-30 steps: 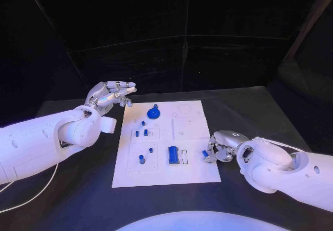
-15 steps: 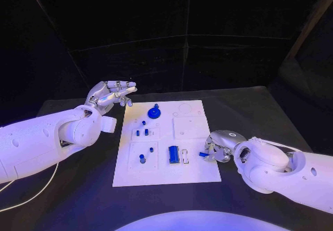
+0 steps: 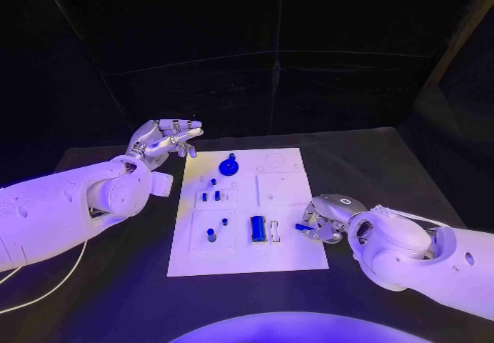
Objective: Assemble the parts on the task board
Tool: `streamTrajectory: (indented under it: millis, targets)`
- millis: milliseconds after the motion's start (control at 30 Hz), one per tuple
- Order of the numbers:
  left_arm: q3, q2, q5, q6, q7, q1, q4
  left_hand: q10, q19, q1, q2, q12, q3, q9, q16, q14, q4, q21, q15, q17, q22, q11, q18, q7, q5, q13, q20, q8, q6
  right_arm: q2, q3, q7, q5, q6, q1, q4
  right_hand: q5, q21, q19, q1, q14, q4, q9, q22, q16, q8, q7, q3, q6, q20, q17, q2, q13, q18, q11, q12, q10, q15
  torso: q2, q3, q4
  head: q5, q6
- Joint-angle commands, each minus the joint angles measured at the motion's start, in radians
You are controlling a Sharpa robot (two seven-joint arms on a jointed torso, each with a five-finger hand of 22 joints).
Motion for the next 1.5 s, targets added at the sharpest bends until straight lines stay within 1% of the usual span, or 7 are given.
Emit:
streamTrajectory:
  millis: [33, 200, 400, 567, 833, 1100, 1500]
  targets:
    - [0.001, -0.001, 0.002, 0.009, 0.007, 0.001, 0.003, -0.006, -0.001, 0.003, 0.006, 0.003, -0.004, 0.000, 0.004, -0.005, 0.000, -0.004, -0.002, -0.001, -0.001, 0.003, 0.014, -0.002, 0.002, 0.000, 0.002, 0.005, -0.003, 0.000, -0.003, -0.012, 0.048, -0.095, -0.003, 0.018, -0.008, 0.007, 0.004, -0.022, 0.084, 0.007, 0.019, 0.001, 0.005, 0.002, -0.016, 0.018, 0.025, -0.002, 0.172, -0.017, 0.094, -0.005, -0.005, 0.005, 0.011, -0.003, -0.001, -0.0005, -0.0001, 0.002, 0.000]
    - [0.001, -0.001, 0.002, 0.009, 0.007, 0.001, 0.004, -0.007, -0.001, 0.005, 0.007, 0.004, -0.004, 0.000, 0.004, -0.006, 0.000, -0.005, -0.002, -0.002, -0.001, 0.002, 0.014, -0.003, 0.002, 0.000, 0.002, 0.006, -0.003, 0.007, -0.003, -0.001, 0.086, -0.173, -0.003, 0.029, -0.011, 0.007, 0.004, -0.049, 0.085, 0.022, 0.024, 0.001, 0.006, 0.000, -0.019, 0.040, 0.034, -0.004, 0.175, -0.041, 0.097, -0.005, -0.007, 0.006, 0.014, -0.005, 0.000, -0.0008, 0.0002, 0.003, 0.000]
    - [0.001, -0.002, 0.002, 0.008, 0.008, 0.001, 0.006, -0.007, -0.001, 0.005, 0.007, 0.004, -0.004, 0.000, 0.004, -0.006, 0.000, -0.005, -0.002, -0.002, -0.001, 0.002, 0.014, -0.003, 0.002, 0.000, 0.002, 0.006, -0.003, 0.029, -0.003, 0.005, 0.151, -0.192, -0.003, 0.026, -0.022, 0.008, 0.005, -0.069, 0.085, 0.035, 0.029, 0.004, 0.008, -0.002, -0.020, 0.052, 0.040, -0.005, 0.177, -0.055, 0.099, -0.006, -0.008, 0.008, 0.016, -0.006, 0.000, -0.0005, -0.0004, 0.004, -0.002]
    - [0.001, -0.002, 0.002, 0.009, 0.008, 0.001, 0.007, -0.007, -0.001, 0.005, 0.007, 0.004, -0.004, 0.000, 0.004, -0.006, 0.000, -0.005, -0.002, -0.002, -0.001, 0.002, 0.014, -0.003, 0.002, 0.000, 0.002, 0.006, -0.003, 0.053, -0.003, -0.001, 0.213, -0.189, -0.003, 0.013, 0.017, 0.010, 0.007, -0.099, 0.086, 0.054, 0.037, 0.008, 0.009, 0.000, -0.024, 0.046, 0.052, -0.006, 0.181, -0.073, 0.102, -0.006, -0.010, 0.012, 0.020, -0.008, 0.000, -0.0009, -0.0002, 0.005, -0.002]
    - [0.001, -0.002, 0.002, 0.009, 0.007, 0.001, 0.008, -0.007, -0.001, 0.005, 0.007, 0.004, -0.004, 0.000, 0.004, -0.006, 0.000, -0.005, -0.002, -0.002, -0.001, 0.002, 0.014, -0.003, 0.002, 0.000, 0.002, 0.006, -0.003, 0.086, -0.003, -0.013, 0.270, -0.145, -0.003, -0.013, 0.071, 0.011, 0.009, -0.141, 0.086, 0.087, 0.053, 0.011, 0.011, 0.009, -0.032, 0.013, 0.074, -0.011, 0.184, -0.082, 0.107, -0.007, -0.017, 0.016, 0.025, -0.013, 0.000, -0.0008, 0.0004, 0.006, -0.003]
    - [0.001, -0.001, 0.002, 0.011, 0.006, 0.001, 0.009, -0.007, -0.001, 0.005, 0.007, 0.004, -0.004, 0.000, 0.004, -0.006, 0.000, -0.005, -0.002, -0.002, -0.001, 0.002, 0.014, -0.003, 0.002, 0.000, 0.002, 0.006, -0.003, 0.117, -0.003, -0.022, 0.284, -0.130, -0.003, -0.036, 0.075, 0.011, 0.009, -0.148, 0.087, 0.096, 0.064, 0.011, 0.011, 0.017, -0.039, -0.001, 0.086, -0.014, 0.185, -0.079, 0.111, -0.007, -0.022, 0.021, 0.028, -0.017, 0.000, -0.0006, -0.0002, 0.009, -0.005]
    - [0.001, -0.001, 0.002, 0.011, 0.005, 0.001, 0.009, -0.007, -0.001, 0.005, 0.007, 0.004, -0.004, 0.000, 0.004, -0.006, 0.000, -0.005, -0.002, -0.002, -0.001, 0.002, 0.014, -0.003, 0.002, 0.000, 0.002, 0.006, -0.003, 0.141, -0.003, -0.026, 0.268, -0.152, -0.003, -0.052, 0.073, 0.011, 0.009, -0.151, 0.086, 0.100, 0.069, 0.012, 0.011, 0.020, -0.041, -0.010, 0.090, -0.016, 0.184, -0.079, 0.112, -0.007, -0.024, 0.021, 0.029, -0.018, -0.001, -0.0006, -0.0010, 0.012, -0.005]
